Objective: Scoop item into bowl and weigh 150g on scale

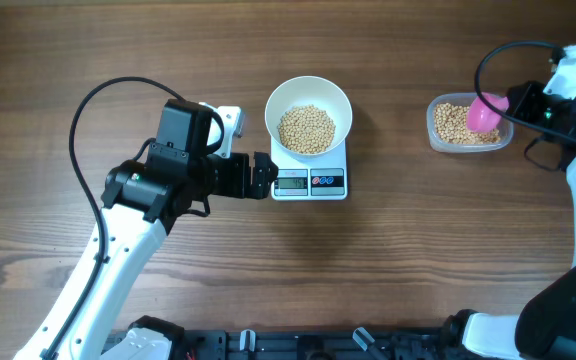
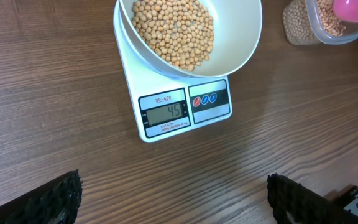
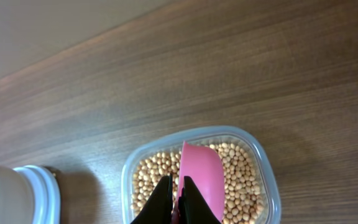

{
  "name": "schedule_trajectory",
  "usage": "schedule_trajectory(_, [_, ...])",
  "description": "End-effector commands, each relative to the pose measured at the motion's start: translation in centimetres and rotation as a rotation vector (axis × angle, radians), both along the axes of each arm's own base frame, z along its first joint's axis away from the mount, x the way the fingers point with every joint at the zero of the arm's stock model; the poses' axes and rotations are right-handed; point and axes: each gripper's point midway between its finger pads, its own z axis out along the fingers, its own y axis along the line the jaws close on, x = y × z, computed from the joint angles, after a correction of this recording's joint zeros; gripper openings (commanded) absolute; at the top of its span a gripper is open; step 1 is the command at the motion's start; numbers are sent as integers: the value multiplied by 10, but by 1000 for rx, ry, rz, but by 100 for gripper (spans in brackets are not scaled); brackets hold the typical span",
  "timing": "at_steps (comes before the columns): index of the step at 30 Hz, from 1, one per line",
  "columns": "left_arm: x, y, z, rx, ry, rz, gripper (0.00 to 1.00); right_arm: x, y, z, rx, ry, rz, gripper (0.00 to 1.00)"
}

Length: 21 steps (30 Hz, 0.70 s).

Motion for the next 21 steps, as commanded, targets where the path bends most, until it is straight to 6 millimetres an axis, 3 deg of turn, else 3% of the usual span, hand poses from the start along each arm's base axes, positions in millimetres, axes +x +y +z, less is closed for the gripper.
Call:
schedule_trajectory(1, [-2,-3,-3,-1,3,-23,100,-1,2,-23,-15,20,16,4])
schedule_trajectory(5, [-2,-3,-3,-1,3,-23,100,-7,4,-37,-17,41,27,4])
schedule_trajectory(21, [-2,-3,-3,-1,3,-23,100,-29,13,-55,30,153,30,5])
